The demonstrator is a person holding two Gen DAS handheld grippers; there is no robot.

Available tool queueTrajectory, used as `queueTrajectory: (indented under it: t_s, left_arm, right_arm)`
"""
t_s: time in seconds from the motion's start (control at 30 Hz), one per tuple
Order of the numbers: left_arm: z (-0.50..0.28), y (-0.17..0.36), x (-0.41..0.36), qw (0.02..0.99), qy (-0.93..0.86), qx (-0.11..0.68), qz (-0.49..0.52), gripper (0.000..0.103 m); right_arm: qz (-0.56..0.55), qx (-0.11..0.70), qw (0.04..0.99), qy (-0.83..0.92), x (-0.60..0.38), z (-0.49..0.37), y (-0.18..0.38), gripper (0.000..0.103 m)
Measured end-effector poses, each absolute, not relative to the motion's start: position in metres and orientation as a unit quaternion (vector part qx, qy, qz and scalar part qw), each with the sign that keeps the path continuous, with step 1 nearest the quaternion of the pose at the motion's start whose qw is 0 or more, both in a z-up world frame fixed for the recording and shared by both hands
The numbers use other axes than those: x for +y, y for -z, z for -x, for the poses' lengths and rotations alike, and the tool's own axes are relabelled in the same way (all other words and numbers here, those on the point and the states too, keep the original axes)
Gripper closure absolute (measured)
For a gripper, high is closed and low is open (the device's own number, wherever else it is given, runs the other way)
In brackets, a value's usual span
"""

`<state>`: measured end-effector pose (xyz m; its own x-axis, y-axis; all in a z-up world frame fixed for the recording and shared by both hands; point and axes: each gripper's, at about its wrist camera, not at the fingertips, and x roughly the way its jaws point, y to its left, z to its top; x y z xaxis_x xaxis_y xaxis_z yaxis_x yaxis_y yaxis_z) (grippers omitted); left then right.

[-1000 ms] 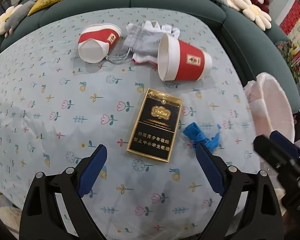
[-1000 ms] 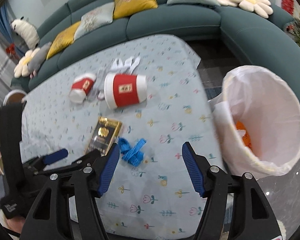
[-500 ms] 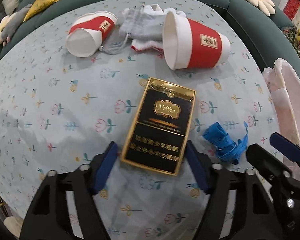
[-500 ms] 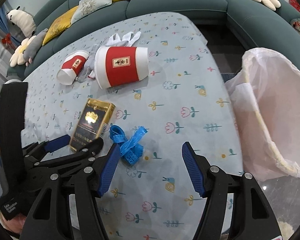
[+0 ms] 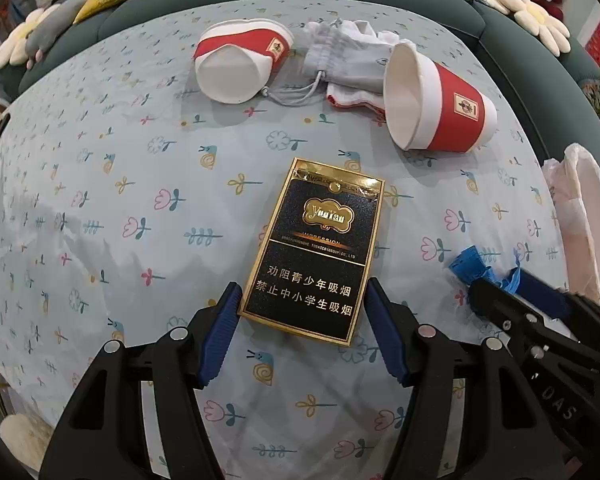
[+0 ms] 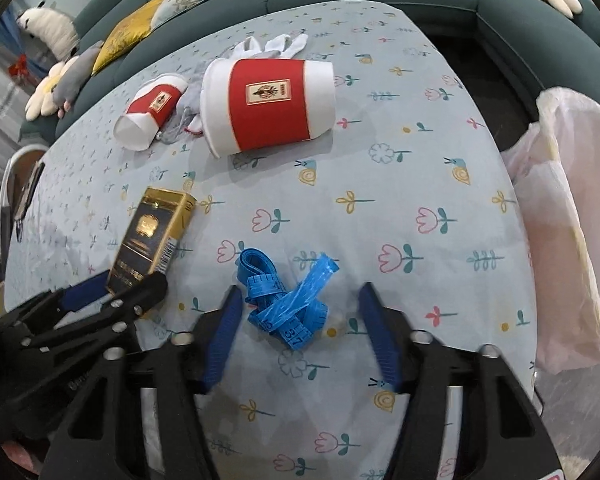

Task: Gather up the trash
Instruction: 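Grasp the blue gloves with the right tool while the left tool grasps the gold cigarette box, then carry the gloves and box over the wastebasket and open both tools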

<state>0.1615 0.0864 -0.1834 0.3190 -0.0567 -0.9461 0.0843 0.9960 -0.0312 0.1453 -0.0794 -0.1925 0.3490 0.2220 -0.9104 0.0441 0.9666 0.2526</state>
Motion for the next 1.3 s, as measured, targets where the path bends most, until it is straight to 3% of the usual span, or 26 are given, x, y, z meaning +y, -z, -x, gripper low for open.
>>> queueTrajectory:
  t_s: [0.2, 0.57, 0.63, 0.67, 1.3]
  left_arm:
    - [-0.158, 0.166, 0.074, 0.820, 0.054, 0.569, -0.014, 0.044]
    - [-0.145, 0.108, 0.001, 0.842, 0.129, 0.523, -0.022, 0.047]
    - [-0.145, 0.100, -0.022, 0.839, 0.155, 0.522, -0.028, 0.081]
    - [-0.145, 0.100, -0.032, 0.830, 0.165, 0.531, -0.032, 0.089]
    - [-0.136, 0.074, -0.119, 0.834, 0.216, 0.504, -0.065, 0.090]
  right_arm:
    - [-0.117, 0.556, 0.821, -0.058, -0.083, -0.140, 0.180, 0.080]
    - [-0.172, 0.460, 0.871, 0.014, -0.181, -0.114, 0.099, 0.081]
    - [-0.180, 0.446, 0.876, 0.029, -0.203, -0.110, 0.089, 0.081]
    - [-0.184, 0.440, 0.878, 0.038, -0.215, -0.107, 0.085, 0.081]
    - [-0.219, 0.407, 0.882, 0.092, -0.297, -0.073, 0.080, 0.081]
